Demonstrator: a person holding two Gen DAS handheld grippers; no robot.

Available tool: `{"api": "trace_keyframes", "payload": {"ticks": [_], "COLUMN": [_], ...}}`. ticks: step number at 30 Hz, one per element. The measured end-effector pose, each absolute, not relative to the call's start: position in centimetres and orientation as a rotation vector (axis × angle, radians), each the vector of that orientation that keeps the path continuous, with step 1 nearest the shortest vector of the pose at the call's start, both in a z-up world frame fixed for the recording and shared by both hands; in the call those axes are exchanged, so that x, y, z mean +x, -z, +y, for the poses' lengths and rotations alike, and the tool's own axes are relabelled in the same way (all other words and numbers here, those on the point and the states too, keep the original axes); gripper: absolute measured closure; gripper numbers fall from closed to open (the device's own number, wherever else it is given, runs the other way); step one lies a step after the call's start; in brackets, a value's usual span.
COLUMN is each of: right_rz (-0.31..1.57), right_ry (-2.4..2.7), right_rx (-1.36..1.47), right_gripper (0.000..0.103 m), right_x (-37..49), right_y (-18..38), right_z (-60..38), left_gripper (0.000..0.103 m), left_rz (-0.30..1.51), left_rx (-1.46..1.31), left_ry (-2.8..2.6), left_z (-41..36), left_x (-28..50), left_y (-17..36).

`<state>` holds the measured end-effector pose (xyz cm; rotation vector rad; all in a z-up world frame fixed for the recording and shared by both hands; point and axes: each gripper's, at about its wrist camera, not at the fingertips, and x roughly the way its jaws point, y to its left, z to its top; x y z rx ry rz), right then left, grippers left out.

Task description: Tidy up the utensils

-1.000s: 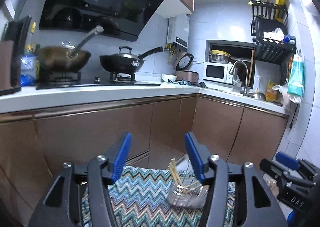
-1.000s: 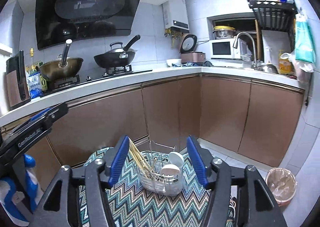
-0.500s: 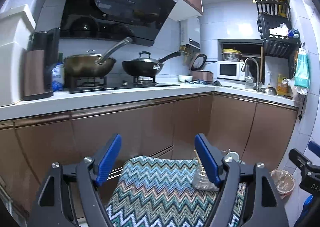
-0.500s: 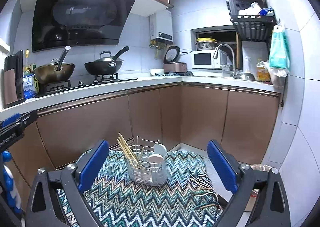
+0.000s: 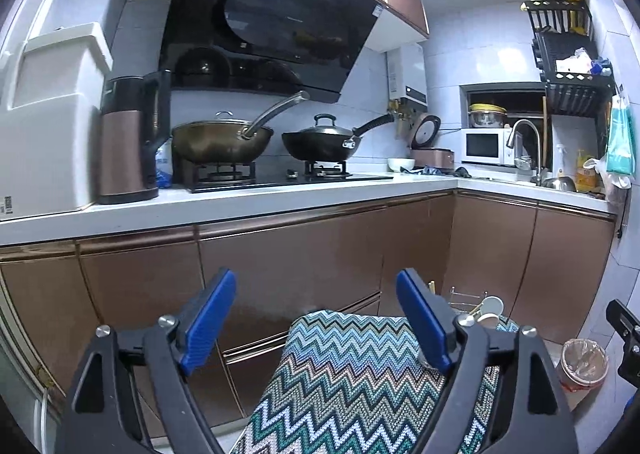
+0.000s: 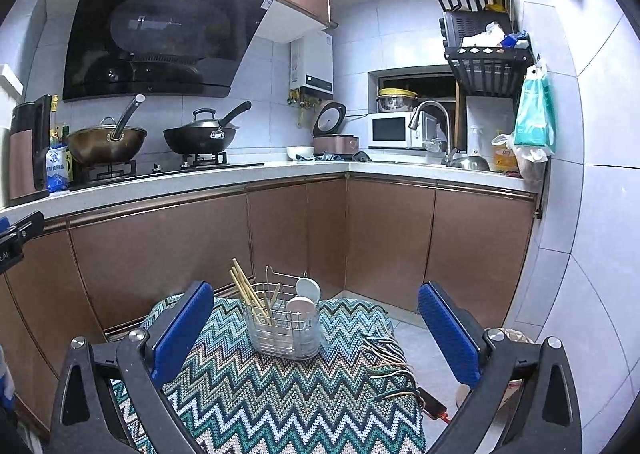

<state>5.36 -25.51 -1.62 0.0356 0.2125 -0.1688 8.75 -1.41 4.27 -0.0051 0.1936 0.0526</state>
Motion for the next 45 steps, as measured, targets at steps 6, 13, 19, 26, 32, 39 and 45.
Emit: {"api": "trace_keyframes", "payload": {"ticks": [6,13,19,26,32,39,45], "right_rz": [0.184,0.152,0.133,0.144,0.149,0.151,0.152], "right_ry": [0.244,0.316,0.343,0.334,0.328,0.327,0.318], "right_rx": [0.027,0.011,0.002,0.021,0.027,0.03,0.028], "right_gripper": [0.0,0.0,0.0,0.0,0.0,0.0,0.0], "right_x": [4.1,2.5,1.6,1.5,1.4,1.5,1.5], "right_y": [1.6,1.7,1.8,2.3,2.7,2.9,2.9], "right_z": [-25.0,-24.7,-24.7,-25.0,-25.1,-25.2,-25.1], "left_gripper": [0.021,0.021,0.017,0.017,0.017,0.017,0.017], "left_rz": [0.179,0.161,0.189,0.193,0.192,0.198,0.197], "left_rx": [0.007,0.011,0.018,0.055,0.065,0.057,0.055], "left_ry": [-0.09,-0.091,-0.078,-0.088,-0.087,-0.086,-0.085], "left_z": [-0.8,-1.0,-1.3,-2.3,-2.4,-2.3,-2.2], "left_x": [7.5,5.9,5.7,5.4,5.3,5.4,5.3], "left_y": [-4.3,-4.3,-4.0,-3.4,-3.0,-2.8,-2.8]}}
